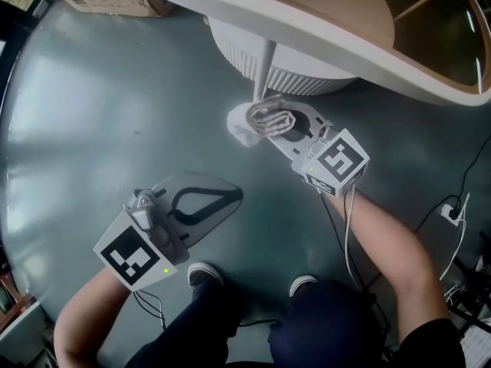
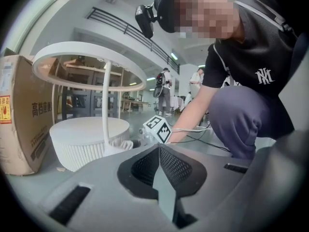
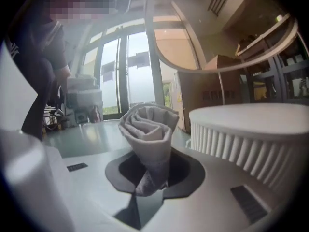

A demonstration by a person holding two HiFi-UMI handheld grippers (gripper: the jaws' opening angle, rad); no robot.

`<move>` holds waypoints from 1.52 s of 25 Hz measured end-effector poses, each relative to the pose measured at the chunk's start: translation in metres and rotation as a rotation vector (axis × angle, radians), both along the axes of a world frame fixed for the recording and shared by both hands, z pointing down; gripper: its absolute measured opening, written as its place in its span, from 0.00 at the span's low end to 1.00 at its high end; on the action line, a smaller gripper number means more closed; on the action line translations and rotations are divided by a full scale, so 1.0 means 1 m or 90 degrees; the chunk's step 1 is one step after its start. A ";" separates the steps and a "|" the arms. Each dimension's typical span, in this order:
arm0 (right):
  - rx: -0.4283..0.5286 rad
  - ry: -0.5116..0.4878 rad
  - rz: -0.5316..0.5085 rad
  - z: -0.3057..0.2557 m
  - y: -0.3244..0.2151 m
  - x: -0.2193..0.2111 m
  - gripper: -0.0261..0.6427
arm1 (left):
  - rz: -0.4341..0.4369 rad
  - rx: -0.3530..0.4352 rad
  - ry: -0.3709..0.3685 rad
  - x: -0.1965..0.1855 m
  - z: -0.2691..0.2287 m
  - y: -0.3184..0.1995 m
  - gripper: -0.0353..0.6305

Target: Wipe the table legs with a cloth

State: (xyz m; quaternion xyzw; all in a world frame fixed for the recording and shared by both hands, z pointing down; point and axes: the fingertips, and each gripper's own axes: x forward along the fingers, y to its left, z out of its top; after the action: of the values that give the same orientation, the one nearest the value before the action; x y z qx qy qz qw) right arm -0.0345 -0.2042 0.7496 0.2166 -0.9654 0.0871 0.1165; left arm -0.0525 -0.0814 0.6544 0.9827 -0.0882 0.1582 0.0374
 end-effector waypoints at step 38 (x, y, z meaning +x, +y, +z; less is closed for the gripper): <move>-0.010 -0.129 -0.009 -0.188 -0.006 -0.010 0.14 | -0.017 0.022 0.007 -0.008 -0.020 0.000 0.07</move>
State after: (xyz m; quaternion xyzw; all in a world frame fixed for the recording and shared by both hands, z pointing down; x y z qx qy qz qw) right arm -0.0443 -0.2103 0.5621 0.1987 -0.9731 0.1151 0.0201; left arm -0.0604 -0.0819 0.6349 0.9828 -0.1037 0.1508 0.0233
